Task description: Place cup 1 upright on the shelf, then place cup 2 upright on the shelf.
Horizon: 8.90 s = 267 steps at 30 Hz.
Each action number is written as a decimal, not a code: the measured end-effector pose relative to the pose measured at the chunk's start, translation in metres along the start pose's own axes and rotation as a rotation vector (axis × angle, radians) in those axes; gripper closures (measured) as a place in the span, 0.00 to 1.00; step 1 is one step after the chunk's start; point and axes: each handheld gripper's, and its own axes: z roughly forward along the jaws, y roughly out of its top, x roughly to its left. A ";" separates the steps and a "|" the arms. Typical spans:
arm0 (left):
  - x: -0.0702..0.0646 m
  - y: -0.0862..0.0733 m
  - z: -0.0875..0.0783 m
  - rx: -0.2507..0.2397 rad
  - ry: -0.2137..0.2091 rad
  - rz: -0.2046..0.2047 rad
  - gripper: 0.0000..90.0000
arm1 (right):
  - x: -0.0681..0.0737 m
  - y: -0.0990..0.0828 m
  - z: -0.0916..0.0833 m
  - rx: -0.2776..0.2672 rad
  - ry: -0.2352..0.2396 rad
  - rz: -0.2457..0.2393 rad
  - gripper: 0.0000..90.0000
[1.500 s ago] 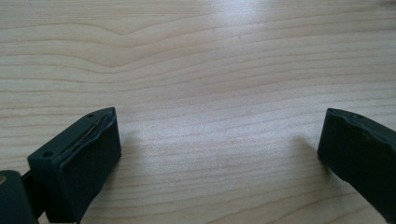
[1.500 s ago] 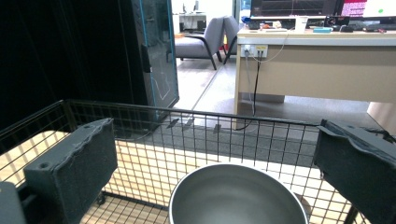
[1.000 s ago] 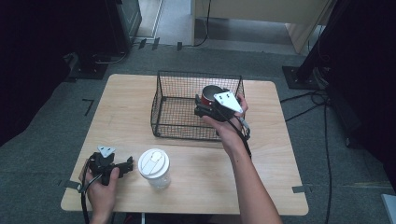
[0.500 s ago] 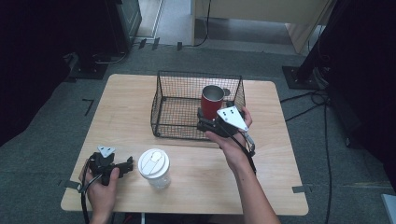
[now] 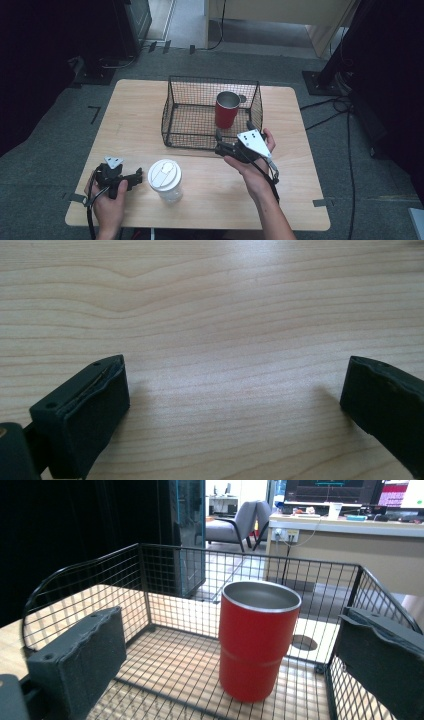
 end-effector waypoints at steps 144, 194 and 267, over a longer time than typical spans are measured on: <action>0.000 0.000 0.000 0.000 0.000 0.000 0.00 | 0.155 -0.059 -0.036 0.023 0.403 -0.002 0.18; 0.000 0.000 0.000 0.000 0.000 -0.001 0.00 | 0.091 0.040 -0.010 -0.128 0.248 0.028 0.18; 0.000 0.000 0.000 -0.001 0.000 -0.001 0.00 | 0.056 0.039 0.151 -0.095 0.036 0.032 0.18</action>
